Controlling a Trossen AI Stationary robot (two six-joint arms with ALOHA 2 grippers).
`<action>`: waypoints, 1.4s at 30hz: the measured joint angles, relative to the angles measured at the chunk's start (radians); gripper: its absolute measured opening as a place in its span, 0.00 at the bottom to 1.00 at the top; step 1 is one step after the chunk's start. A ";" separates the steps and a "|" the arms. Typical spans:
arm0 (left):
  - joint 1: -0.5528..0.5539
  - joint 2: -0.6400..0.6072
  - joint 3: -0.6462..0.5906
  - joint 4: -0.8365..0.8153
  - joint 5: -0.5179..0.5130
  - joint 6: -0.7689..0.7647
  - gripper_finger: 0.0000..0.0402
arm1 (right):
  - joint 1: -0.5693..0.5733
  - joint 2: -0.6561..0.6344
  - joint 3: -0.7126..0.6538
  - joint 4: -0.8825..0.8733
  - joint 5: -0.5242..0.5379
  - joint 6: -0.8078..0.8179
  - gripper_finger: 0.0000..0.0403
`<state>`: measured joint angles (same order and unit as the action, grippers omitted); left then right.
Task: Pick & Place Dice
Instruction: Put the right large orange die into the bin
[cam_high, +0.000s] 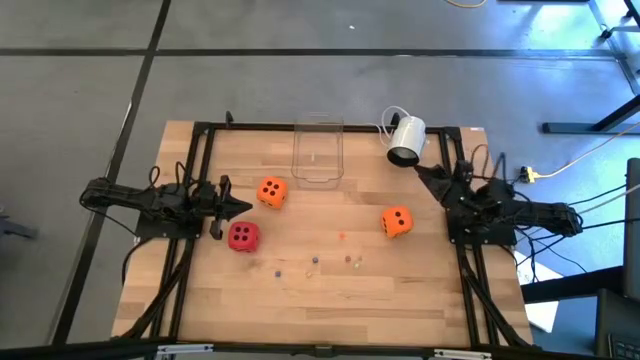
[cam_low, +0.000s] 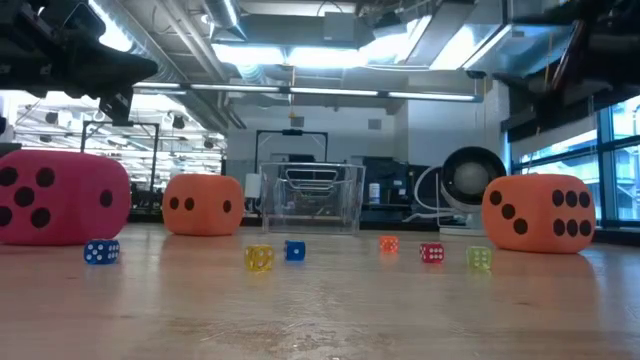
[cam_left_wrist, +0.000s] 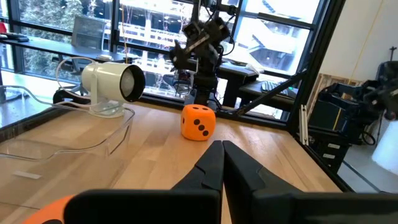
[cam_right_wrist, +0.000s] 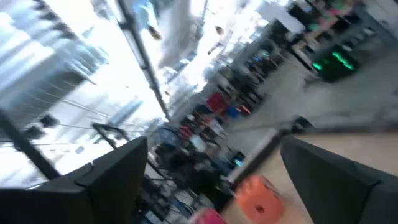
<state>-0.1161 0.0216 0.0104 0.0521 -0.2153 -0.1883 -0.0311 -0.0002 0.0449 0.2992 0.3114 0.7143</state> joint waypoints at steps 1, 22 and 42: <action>0.000 0.000 0.000 0.000 0.000 0.000 0.01 | 0.000 0.000 0.019 -0.003 0.000 -0.018 0.89; 0.001 0.000 0.000 0.140 -0.108 -0.147 0.01 | 0.000 0.000 0.138 -0.009 0.100 -0.176 0.87; 0.000 0.000 0.000 0.169 -0.223 -0.134 0.24 | 0.000 0.000 0.138 -0.011 0.100 -0.067 0.87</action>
<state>-0.1158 0.0214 0.0101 0.2214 -0.4385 -0.3220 -0.0311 -0.0002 0.1833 0.2879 0.4114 0.6472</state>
